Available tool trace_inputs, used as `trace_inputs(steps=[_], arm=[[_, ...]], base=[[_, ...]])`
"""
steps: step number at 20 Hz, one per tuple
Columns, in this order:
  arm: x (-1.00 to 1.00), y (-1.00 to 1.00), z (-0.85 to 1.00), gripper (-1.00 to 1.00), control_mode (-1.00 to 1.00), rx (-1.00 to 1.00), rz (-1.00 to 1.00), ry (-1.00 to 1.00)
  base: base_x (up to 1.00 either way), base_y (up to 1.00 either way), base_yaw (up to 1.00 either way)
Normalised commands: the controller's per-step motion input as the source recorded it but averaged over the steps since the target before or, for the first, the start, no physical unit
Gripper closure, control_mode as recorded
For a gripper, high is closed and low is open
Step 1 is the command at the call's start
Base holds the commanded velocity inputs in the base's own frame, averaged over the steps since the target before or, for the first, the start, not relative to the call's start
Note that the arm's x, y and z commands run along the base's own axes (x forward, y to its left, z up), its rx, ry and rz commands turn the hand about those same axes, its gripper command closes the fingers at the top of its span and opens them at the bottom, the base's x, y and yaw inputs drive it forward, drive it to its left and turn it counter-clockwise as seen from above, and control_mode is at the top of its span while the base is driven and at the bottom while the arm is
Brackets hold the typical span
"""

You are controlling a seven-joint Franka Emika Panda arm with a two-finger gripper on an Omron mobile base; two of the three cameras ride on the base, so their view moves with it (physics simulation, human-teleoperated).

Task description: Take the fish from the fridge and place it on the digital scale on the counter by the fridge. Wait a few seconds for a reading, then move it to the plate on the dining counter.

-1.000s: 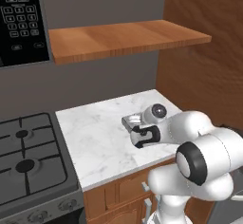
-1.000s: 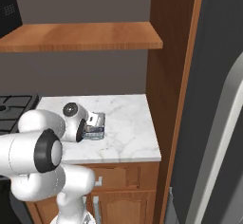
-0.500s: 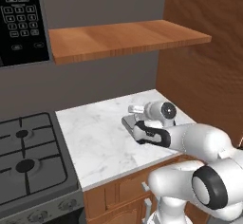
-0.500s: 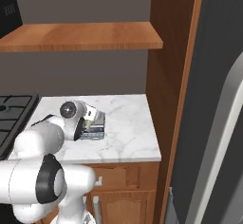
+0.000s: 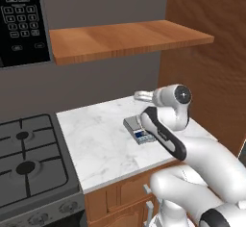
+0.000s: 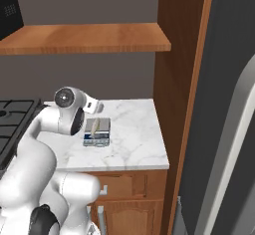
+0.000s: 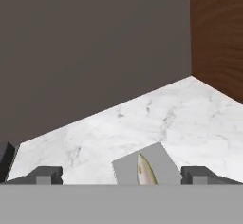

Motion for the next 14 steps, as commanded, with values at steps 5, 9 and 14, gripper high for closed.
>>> trace_inputs(steps=[5,9,14], arm=[[-0.47,0.00,0.46,-1.00,-1.00,-0.01,0.00,0.26],[-0.62,0.00,0.01,-1.00,-1.00,-0.05,0.00,0.18],[-0.63,0.00,-0.12,-1.00,-1.00,-0.05,0.00,0.03]], base=[[0.00,0.00,0.00],[0.00,0.00,0.00],[0.00,0.00,0.00]])
